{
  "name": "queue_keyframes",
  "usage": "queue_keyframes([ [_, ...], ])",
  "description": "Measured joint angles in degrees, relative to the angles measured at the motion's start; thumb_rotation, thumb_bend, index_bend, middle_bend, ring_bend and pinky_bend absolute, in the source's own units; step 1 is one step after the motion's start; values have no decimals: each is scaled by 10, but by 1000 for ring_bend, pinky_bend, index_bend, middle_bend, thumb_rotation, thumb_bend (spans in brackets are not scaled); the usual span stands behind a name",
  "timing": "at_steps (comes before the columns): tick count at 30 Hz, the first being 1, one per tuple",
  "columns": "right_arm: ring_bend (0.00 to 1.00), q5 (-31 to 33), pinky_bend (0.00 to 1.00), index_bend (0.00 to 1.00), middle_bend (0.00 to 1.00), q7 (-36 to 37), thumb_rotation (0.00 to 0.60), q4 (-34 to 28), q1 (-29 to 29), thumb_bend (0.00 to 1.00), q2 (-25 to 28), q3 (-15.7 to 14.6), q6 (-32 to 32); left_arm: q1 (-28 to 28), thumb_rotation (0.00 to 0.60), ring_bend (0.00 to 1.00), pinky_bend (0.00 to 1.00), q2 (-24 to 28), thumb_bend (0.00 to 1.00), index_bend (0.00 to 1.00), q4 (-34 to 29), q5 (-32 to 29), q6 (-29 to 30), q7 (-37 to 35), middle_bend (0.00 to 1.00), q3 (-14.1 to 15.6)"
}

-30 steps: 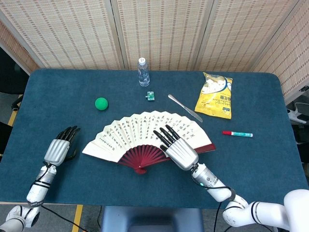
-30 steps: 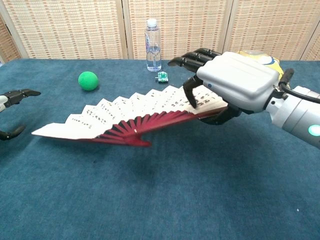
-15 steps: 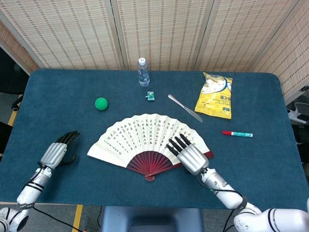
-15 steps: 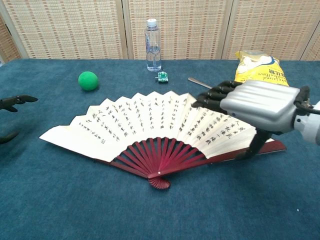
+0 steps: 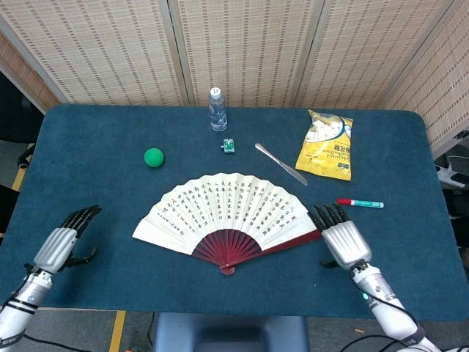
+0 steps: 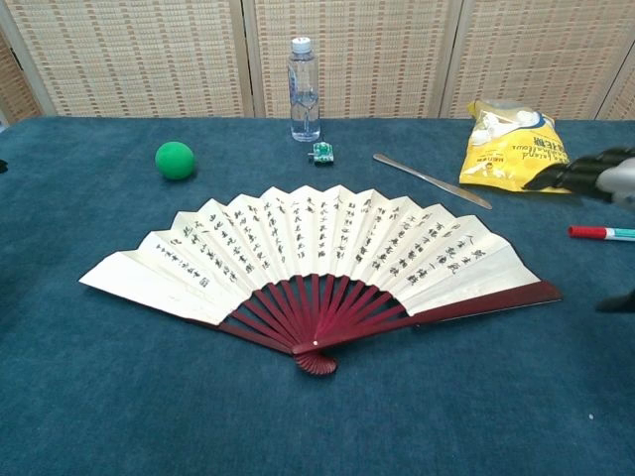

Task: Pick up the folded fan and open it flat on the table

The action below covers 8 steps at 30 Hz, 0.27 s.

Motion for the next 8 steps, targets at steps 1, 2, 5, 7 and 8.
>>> queue_keyframes([
  [1,0,-42,0,0,0,29,446,14,-26,46,2,-5,46,10,600,0,49,4,432,0,-13,-3,15,39,0,-2],
  [2,0,-72,0,0,0,52,446,27,-47,46,3,-8,82,18,600,0,47,7,432,0,-22,-5,27,68,0,-3],
  [5,0,-140,0,0,0,140,454,82,-118,46,4,-17,192,40,600,0,47,13,432,0,-44,-4,78,145,0,-8],
  [7,0,-163,0,0,0,196,456,126,-165,47,6,-20,242,49,600,0,47,13,433,0,-50,3,104,167,0,-12],
  [8,0,-171,0,0,0,216,456,141,-180,47,7,-21,255,53,600,0,47,12,434,0,-51,6,112,168,0,-14],
])
